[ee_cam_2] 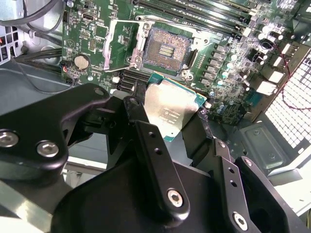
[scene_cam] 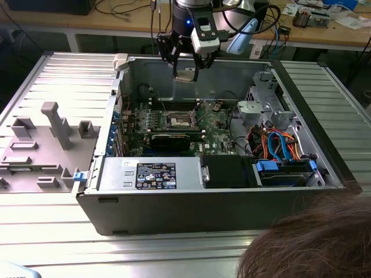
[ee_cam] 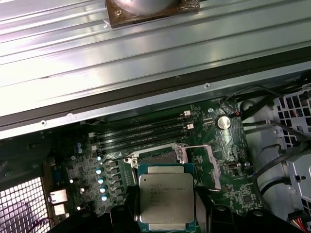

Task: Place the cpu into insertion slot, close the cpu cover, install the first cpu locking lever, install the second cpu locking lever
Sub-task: 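Place the cpu into insertion slot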

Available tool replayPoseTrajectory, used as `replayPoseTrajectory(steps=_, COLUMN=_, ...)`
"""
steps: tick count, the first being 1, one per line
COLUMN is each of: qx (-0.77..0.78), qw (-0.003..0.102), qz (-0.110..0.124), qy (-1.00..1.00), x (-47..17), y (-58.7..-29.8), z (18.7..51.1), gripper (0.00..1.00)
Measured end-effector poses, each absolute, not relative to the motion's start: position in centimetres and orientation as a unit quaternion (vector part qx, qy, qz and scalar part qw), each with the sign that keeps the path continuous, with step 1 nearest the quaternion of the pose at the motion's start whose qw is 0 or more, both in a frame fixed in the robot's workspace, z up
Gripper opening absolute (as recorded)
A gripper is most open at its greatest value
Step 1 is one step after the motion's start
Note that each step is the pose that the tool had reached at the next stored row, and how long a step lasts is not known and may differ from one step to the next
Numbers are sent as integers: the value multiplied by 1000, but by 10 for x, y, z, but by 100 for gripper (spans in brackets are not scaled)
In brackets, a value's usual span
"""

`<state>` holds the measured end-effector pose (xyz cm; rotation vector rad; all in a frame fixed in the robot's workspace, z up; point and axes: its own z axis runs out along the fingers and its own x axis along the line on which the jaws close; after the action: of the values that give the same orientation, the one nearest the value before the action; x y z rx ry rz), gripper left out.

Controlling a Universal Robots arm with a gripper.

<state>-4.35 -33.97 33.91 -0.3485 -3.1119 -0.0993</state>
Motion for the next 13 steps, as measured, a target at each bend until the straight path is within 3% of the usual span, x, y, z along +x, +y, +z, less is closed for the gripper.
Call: replayPoseTrajectory(steps=13, qx=-117, qw=4, qz=-32, qy=-993, x=-44, y=-340, z=338, gripper=55)
